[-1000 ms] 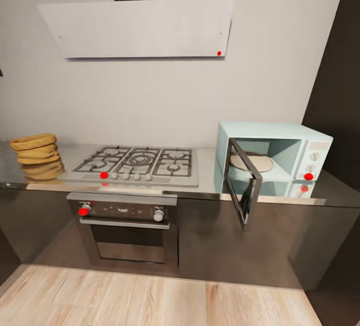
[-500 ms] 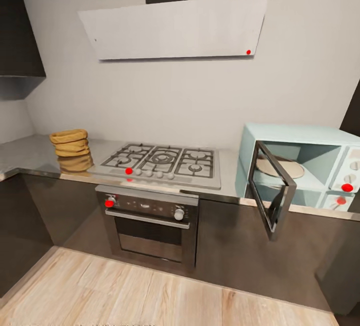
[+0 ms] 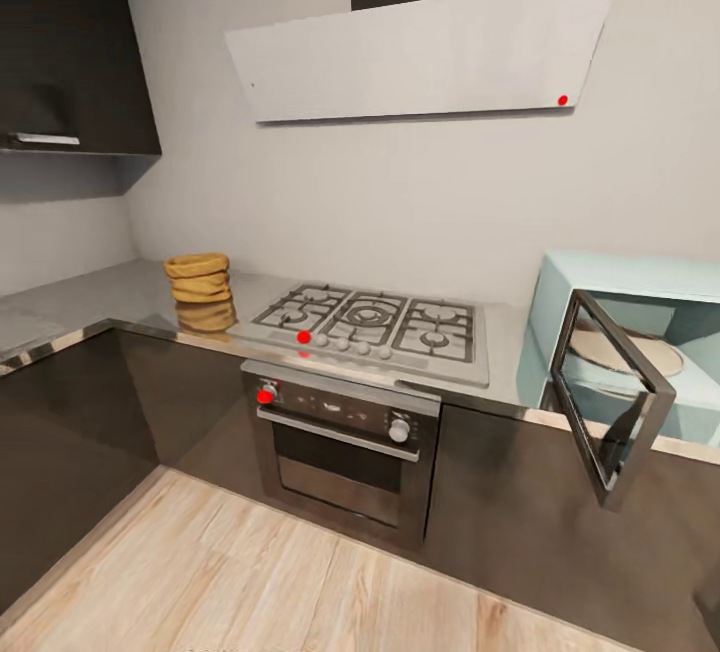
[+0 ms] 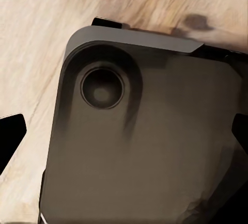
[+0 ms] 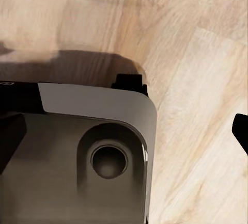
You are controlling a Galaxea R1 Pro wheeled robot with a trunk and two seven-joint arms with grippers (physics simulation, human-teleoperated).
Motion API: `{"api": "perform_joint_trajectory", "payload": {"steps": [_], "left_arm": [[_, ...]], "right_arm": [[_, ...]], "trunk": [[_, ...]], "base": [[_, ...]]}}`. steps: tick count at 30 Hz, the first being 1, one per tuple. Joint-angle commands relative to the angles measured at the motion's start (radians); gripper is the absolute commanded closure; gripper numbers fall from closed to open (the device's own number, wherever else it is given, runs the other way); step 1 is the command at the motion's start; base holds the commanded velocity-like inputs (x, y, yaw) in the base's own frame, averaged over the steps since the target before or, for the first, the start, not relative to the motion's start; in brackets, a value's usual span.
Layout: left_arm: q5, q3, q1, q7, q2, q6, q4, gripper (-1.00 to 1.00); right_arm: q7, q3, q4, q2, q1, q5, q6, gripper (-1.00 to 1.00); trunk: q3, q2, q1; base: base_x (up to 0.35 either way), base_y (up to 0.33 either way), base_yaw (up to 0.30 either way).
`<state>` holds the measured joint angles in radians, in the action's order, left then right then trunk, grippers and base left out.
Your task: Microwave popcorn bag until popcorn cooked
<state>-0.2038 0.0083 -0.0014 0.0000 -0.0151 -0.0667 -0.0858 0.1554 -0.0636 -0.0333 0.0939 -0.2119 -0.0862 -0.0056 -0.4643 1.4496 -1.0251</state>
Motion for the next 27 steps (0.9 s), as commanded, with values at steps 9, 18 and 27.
{"api": "perform_joint_trajectory", "payload": {"steps": [9,18,27], "left_arm": [[-0.006,0.001,0.0,0.001,0.0,-0.002,0.0,-1.0],[-0.008,0.002,0.0,0.002,0.0,-0.002,0.0,-1.0],[-0.008,0.0,0.0,-0.006,0.003,0.004,0.001,-1.0]], "right_arm": [[0.003,-0.007,-0.002,-0.003,-0.001,-0.009,0.0,-1.0],[0.003,-0.006,-0.002,-0.004,0.012,-0.013,-0.001,-1.0],[-0.02,-0.005,0.0,-0.01,0.012,-0.014,-0.01,-1.0]], "trunk": [[-0.001,0.001,0.0],[-0.001,0.001,0.0],[-0.001,0.001,0.0]], "base": [[0.0,0.0,0.28],[0.0,0.0,0.28],[0.071,0.125,0.193]]}}
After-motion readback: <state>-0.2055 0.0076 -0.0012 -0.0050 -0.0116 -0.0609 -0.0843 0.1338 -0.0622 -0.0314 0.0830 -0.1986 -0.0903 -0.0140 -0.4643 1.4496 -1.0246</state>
